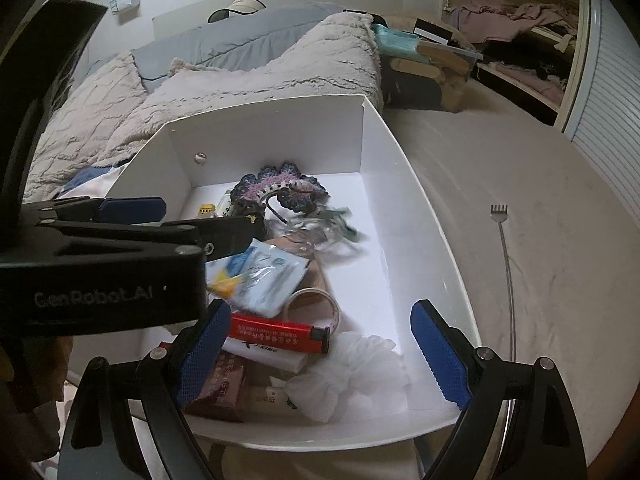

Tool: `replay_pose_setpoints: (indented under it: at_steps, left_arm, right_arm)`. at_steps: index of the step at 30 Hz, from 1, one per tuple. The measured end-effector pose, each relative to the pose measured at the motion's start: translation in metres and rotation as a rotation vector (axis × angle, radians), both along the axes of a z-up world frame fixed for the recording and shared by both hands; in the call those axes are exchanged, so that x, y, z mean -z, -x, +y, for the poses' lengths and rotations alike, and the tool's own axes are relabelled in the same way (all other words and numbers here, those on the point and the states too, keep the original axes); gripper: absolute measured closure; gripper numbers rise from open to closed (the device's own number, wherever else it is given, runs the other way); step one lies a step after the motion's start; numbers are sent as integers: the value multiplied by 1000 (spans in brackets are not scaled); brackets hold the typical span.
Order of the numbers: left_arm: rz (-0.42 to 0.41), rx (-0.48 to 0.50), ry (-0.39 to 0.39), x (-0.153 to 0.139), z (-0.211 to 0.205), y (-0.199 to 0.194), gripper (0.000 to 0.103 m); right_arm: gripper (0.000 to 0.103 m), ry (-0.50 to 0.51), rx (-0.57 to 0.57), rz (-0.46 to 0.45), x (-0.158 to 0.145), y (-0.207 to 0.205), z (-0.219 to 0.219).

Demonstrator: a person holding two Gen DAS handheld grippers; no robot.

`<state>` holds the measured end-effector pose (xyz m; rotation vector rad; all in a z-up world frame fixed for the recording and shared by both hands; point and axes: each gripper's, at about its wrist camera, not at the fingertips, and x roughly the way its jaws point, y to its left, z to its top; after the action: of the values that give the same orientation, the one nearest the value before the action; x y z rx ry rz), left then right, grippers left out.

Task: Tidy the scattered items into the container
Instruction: 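Open both tools to drop the red lighter and medicine packet into the box, then withdraw both tools from the box back toward the item pile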

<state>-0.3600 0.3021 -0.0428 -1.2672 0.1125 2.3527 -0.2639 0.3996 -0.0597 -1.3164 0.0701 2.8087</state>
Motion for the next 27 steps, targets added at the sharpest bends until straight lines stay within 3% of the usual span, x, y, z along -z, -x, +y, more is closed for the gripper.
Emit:
replay_pose_setpoints:
  at_steps: [20,27]
  left_arm:
    - [67,-58,-27,-10,-51,-26,14]
    - [120,-96,-35,-20,-79,-40,9]
  right_arm:
    - [12,9,49,29,-5,-5,0]
    - [5,2,72,69,-13,-7,-5]
